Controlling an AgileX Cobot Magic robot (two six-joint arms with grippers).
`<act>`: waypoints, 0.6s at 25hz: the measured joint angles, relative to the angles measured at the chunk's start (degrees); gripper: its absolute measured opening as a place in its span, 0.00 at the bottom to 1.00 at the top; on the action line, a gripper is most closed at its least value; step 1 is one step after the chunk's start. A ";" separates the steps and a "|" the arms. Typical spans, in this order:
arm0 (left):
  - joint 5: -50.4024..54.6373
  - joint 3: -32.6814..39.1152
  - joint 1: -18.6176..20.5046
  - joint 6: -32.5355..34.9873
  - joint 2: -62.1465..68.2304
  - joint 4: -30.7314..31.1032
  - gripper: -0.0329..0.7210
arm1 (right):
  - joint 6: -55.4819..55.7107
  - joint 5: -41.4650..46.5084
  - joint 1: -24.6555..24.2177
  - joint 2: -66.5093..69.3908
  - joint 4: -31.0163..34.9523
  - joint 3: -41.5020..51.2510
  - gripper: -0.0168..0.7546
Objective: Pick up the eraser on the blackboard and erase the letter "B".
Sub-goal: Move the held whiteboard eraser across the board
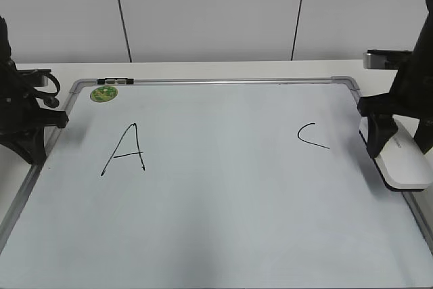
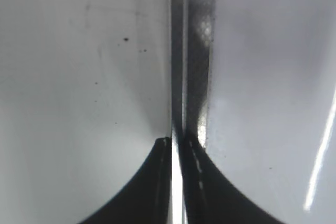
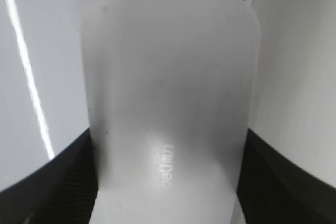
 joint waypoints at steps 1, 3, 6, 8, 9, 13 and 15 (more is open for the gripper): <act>0.00 0.00 0.00 0.00 0.00 0.00 0.10 | 0.01 -0.09 -0.26 0.31 0.13 0.00 0.71; 0.00 0.00 0.00 0.00 0.00 0.00 0.10 | -0.11 -0.35 -0.43 1.37 0.13 0.00 0.71; 0.02 0.00 0.00 0.00 0.00 0.00 0.10 | -0.25 -0.62 -0.43 1.93 0.34 0.00 0.71; 0.02 0.00 0.00 0.00 0.00 0.00 0.10 | -0.41 -0.72 -0.43 1.93 0.34 0.00 0.71; 0.02 0.00 0.00 0.00 0.00 0.00 0.10 | -0.40 -0.72 -0.43 1.93 0.34 0.00 0.71; 0.12 0.00 0.00 0.00 0.00 0.00 0.10 | -0.40 -0.92 -0.43 1.93 0.34 0.00 0.71; 0.12 0.00 0.00 0.00 0.00 0.00 0.10 | -0.40 -1.63 -0.43 1.93 0.34 0.00 0.71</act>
